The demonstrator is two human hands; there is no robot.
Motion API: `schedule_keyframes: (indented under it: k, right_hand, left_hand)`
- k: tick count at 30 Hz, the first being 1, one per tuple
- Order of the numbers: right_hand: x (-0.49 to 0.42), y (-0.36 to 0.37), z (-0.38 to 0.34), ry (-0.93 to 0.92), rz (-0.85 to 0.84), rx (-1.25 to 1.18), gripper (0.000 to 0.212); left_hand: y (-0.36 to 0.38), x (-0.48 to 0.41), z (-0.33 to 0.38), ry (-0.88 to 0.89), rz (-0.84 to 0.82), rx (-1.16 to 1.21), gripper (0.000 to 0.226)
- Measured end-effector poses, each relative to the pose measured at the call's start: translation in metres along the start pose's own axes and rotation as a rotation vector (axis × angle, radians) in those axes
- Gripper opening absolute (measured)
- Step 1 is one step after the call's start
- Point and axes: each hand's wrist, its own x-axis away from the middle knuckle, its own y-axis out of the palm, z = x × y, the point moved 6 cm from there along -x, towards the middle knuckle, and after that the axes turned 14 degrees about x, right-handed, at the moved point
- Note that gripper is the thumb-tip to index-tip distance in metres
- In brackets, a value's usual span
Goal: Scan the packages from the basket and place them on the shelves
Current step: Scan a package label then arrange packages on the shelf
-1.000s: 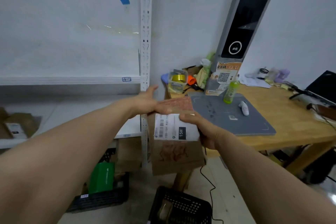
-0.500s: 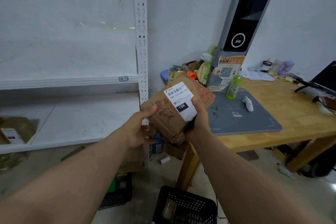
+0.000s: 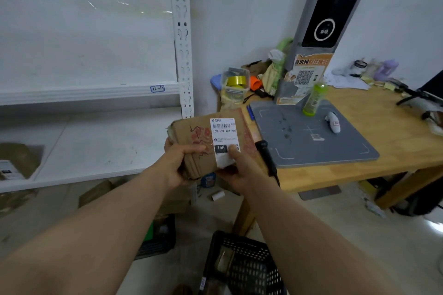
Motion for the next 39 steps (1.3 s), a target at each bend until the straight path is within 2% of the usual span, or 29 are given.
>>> schedule_keyframes:
  k: [4, 7, 9, 11, 14, 17, 19, 23, 27, 29, 33, 36, 39]
  right_hand:
    - [-0.02, -0.012, -0.003, 0.024, 0.029, 0.061, 0.018]
    - [-0.05, -0.036, -0.011, 0.019, 0.179, 0.233, 0.011]
    - [-0.073, -0.059, -0.021, 0.023, 0.353, 0.405, 0.021]
    - [-0.096, -0.084, -0.033, 0.035, 0.492, 0.694, 0.032]
    - [-0.13, -0.11, -0.054, 0.026, 0.593, 1.095, 0.037]
    - [-0.168, -0.127, -0.064, 0.037, 0.679, 1.273, 0.041]
    - [-0.187, -0.133, -0.062, 0.064, 0.677, 1.331, 0.046]
    - [-0.217, -0.144, -0.055, 0.087, 0.659, 1.282, 0.057]
    - [-0.221, -0.151, -0.051, 0.104, 0.658, 1.274, 0.048]
    - [-0.216, -0.147, -0.047, 0.145, 0.547, 1.222, 0.039]
    - [-0.186, -0.118, -0.049, 0.188, 0.314, 0.863, 0.021]
    - [-0.175, -0.095, -0.049, 0.165, 0.1, 0.677, 0.031]
    - [-0.17, -0.081, -0.05, 0.12, 0.053, 0.576, 0.029]
  left_hand:
    - [0.004, -0.033, 0.008, 0.079, 0.047, -0.025, 0.093]
    - [0.005, -0.062, 0.012, 0.092, 0.053, -0.038, 0.097]
    - [0.003, -0.084, 0.014, 0.094, 0.063, -0.051, 0.098]
    - [0.002, -0.108, 0.016, 0.085, 0.062, -0.088, 0.098]
    - [0.001, -0.143, 0.017, 0.052, 0.05, -0.137, 0.098]
    - [-0.002, -0.174, 0.013, 0.018, 0.044, -0.171, 0.095]
    - [-0.006, -0.186, 0.009, 0.0, 0.045, -0.177, 0.095]
    - [-0.021, -0.211, 0.003, -0.022, 0.076, -0.198, 0.097]
    - [-0.035, -0.223, 0.005, -0.019, 0.119, -0.192, 0.094]
    - [-0.04, -0.224, 0.007, -0.018, 0.152, -0.19, 0.101]
    - [-0.049, -0.221, 0.006, 0.004, 0.221, -0.186, 0.12]
    - [-0.053, -0.213, 0.004, 0.045, 0.277, -0.189, 0.124]
    - [-0.054, -0.203, 0.002, 0.095, 0.322, -0.193, 0.126]
